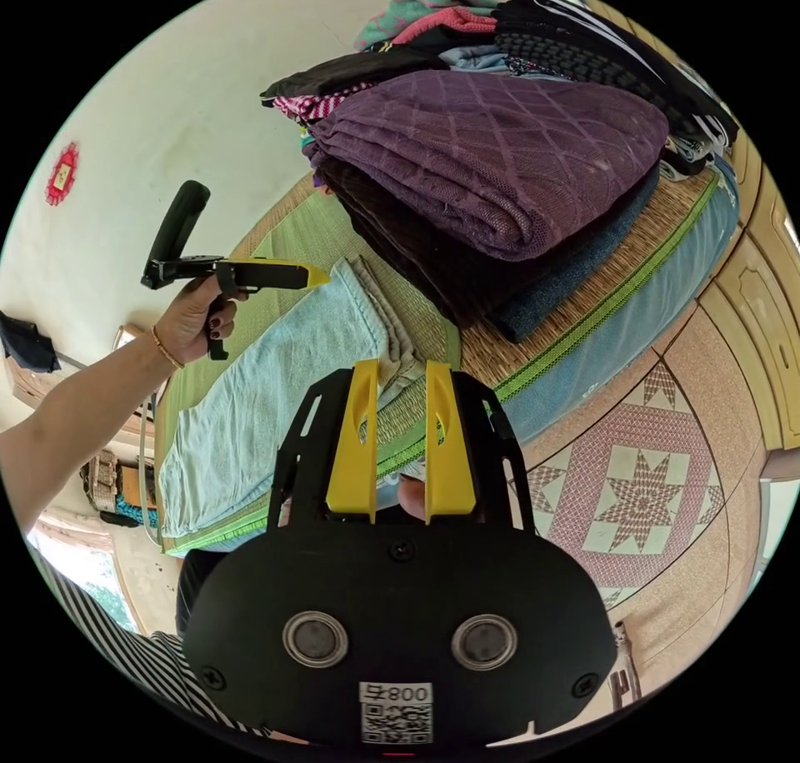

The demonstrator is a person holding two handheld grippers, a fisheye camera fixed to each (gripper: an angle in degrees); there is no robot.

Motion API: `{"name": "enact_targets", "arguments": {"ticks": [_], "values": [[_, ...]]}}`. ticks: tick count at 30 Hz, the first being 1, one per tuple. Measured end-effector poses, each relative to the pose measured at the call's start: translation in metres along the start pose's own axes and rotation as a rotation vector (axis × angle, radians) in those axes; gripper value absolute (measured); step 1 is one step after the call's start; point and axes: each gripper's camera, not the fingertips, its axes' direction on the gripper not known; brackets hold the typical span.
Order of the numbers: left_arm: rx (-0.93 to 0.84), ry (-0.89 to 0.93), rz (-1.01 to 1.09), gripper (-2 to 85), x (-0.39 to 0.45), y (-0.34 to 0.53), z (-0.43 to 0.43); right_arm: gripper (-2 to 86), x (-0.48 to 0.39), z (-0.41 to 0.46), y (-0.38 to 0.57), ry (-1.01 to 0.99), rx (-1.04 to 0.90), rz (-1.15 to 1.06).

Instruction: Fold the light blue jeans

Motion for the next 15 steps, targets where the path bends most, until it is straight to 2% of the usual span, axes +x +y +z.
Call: {"name": "enact_targets", "arguments": {"ticks": [6, 11, 15], "values": [[-0.050, -0.022, 0.092, 9.2, -0.003, -0.039, 0.039, 8.9, 0.011, -0.017, -0.001, -0.040, -0.012, -0.004], [-0.057, 0.096, 0.054, 5.1, -0.026, -0.051, 0.054, 7.6, 0.033, -0.027, 0.001, -0.188, -0.015, 0.046], [-0.063, 0.098, 0.064, 2.8, -0.031, -0.057, 0.052, 6.9, 0.051, -0.036, 0.004, -0.316, -0.001, 0.102]]}}
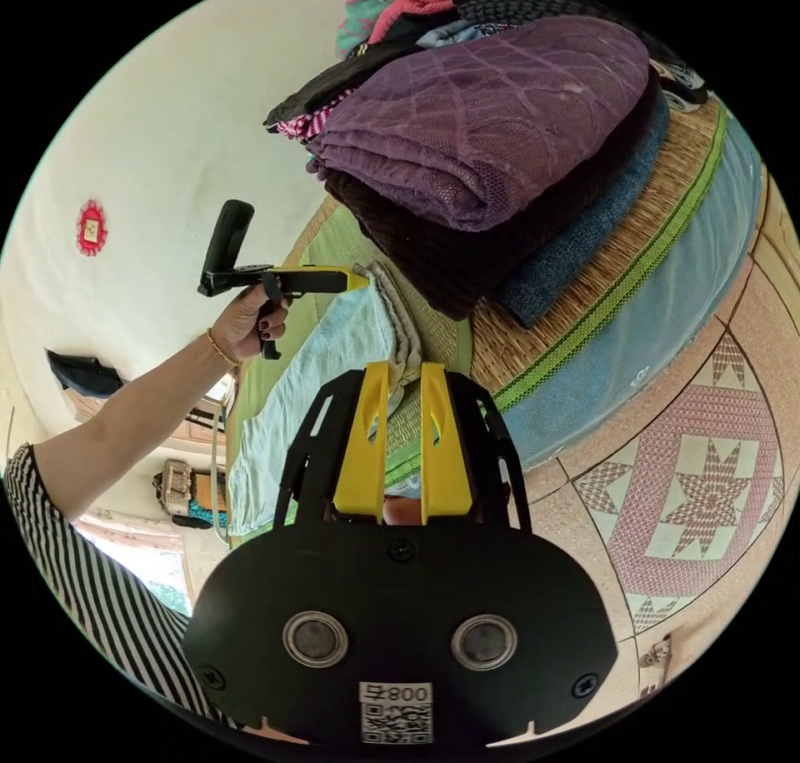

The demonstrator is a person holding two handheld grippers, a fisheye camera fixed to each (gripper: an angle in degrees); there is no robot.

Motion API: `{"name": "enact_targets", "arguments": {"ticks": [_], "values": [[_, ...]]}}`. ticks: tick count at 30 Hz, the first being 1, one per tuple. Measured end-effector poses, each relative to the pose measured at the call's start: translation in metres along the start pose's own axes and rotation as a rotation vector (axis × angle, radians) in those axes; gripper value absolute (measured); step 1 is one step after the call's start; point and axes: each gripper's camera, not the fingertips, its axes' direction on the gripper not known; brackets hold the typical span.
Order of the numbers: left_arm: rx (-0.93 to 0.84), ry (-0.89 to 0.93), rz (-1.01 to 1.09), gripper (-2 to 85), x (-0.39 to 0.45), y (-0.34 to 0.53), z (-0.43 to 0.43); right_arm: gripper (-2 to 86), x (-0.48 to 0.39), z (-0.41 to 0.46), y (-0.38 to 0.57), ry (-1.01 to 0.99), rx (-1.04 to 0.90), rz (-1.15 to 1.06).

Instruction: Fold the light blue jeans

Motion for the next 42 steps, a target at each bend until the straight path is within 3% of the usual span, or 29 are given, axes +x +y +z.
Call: {"name": "enact_targets", "arguments": {"ticks": [9, 18, 24, 29, 42], "values": [[-0.009, -0.058, 0.034, 1.4, 0.000, 0.003, -0.019, 6.4, -0.005, -0.010, 0.010, -0.012, 0.007, -0.013], [0.130, -0.086, 0.121, 1.3, 0.009, 0.070, -0.116, 6.3, -0.080, -0.028, 0.036, -0.077, 0.078, -0.204], [0.273, -0.093, 0.116, 1.5, 0.009, 0.181, -0.202, 6.3, -0.172, -0.008, 0.071, -0.152, 0.021, -0.447], [0.344, -0.115, -0.005, 2.0, -0.004, 0.313, -0.253, 6.3, -0.247, 0.057, 0.114, -0.217, -0.119, -0.633], [0.343, -0.005, -0.369, 5.0, -0.069, 0.535, -0.250, 6.4, -0.306, 0.258, 0.202, -0.163, -0.499, -0.770]]}}
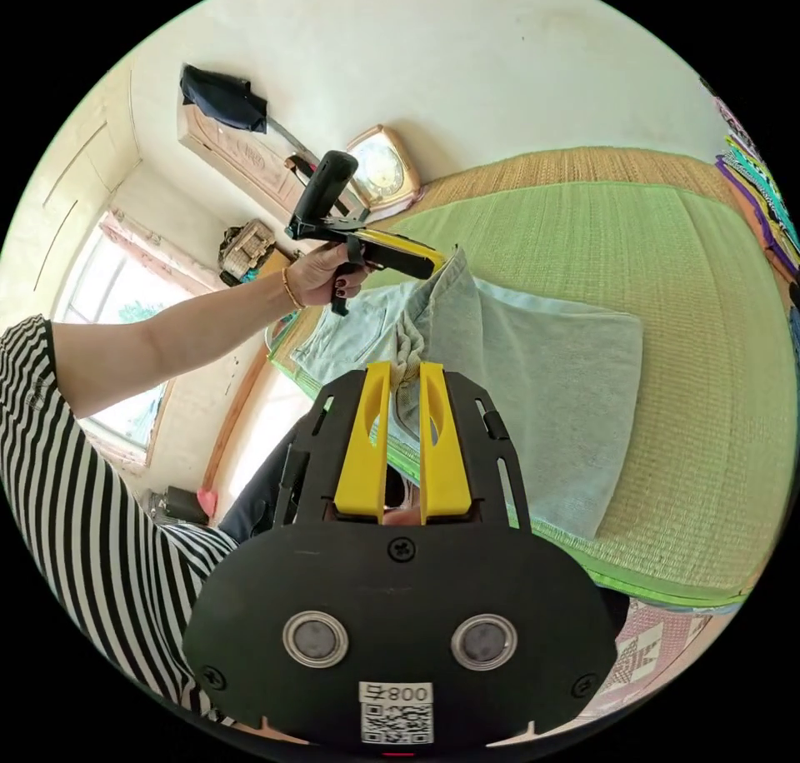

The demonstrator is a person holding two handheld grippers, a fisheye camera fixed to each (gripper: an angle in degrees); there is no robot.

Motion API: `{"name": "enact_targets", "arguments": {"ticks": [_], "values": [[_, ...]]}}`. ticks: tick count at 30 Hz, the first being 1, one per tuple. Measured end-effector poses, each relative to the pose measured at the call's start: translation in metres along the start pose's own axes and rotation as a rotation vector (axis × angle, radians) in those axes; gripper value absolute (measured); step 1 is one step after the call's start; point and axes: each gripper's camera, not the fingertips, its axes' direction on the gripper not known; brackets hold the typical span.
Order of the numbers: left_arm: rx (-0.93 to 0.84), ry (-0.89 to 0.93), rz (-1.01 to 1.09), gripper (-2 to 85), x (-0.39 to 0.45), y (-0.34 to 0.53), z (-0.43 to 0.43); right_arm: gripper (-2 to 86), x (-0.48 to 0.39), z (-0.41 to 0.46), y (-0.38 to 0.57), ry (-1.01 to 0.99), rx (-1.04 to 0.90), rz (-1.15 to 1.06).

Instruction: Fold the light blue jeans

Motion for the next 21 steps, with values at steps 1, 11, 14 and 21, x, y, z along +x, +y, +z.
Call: {"name": "enact_targets", "arguments": {"ticks": [1, 11, 14, 21], "values": [[-0.008, 0.008, -0.045, 5.2, -0.011, 0.012, -0.001, 6.4, 0.003, 0.019, -0.002, -0.003, -0.034, -0.003], [0.157, 0.045, -0.341, 2.5, -0.047, 0.113, -0.055, 7.0, 0.028, 0.130, -0.013, -0.075, -0.221, -0.001], [0.202, 0.133, -0.318, 1.8, -0.028, 0.123, -0.057, 4.2, 0.029, 0.143, -0.017, -0.145, -0.243, -0.034], [0.068, 0.074, -0.356, 0.8, -0.003, 0.153, -0.040, 0.6, 0.035, 0.159, -0.024, -0.101, -0.262, -0.073]]}}
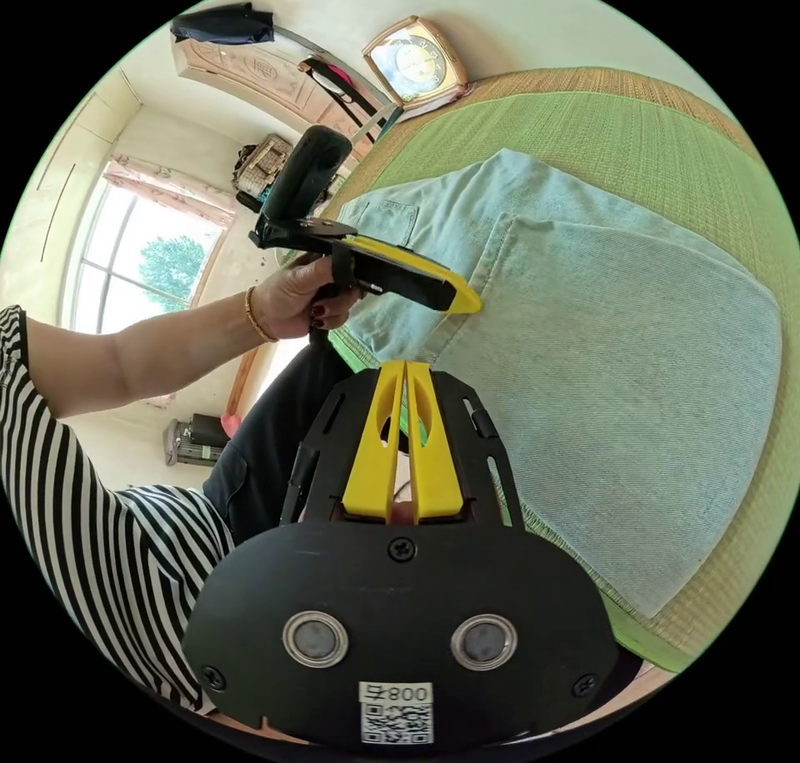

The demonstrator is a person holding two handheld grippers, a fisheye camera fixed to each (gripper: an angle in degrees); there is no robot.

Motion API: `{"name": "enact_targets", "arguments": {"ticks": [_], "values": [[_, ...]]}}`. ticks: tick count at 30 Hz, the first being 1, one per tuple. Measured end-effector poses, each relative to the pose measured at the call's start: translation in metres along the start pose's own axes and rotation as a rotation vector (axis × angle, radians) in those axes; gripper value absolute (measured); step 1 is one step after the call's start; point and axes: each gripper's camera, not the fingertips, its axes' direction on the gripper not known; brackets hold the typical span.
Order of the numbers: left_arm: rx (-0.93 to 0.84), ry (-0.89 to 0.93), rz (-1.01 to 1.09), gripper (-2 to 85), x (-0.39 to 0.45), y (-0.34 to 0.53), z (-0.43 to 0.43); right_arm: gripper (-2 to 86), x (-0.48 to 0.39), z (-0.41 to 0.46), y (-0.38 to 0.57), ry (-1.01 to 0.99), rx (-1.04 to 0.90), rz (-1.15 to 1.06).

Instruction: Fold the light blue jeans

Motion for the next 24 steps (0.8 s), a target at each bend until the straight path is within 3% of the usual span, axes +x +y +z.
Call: {"name": "enact_targets", "arguments": {"ticks": [4, 10, 14, 24], "values": [[0.130, 0.062, 0.016, 0.3, 0.019, 0.028, -0.030, 0.1, 0.021, -0.014, -0.023, 0.090, 0.056, 0.004], [0.011, -0.010, 0.031, 0.1, 0.044, 0.059, -0.009, 0.1, 0.055, 0.001, -0.099, 0.190, 0.033, -0.014], [0.056, -0.026, -0.011, 0.1, 0.051, 0.076, -0.014, 0.0, 0.082, 0.026, -0.132, 0.185, -0.053, -0.010], [0.084, -0.154, 0.040, 0.5, 0.111, 0.109, -0.009, 0.1, 0.109, -0.051, -0.082, 0.142, 0.057, 0.060]]}}
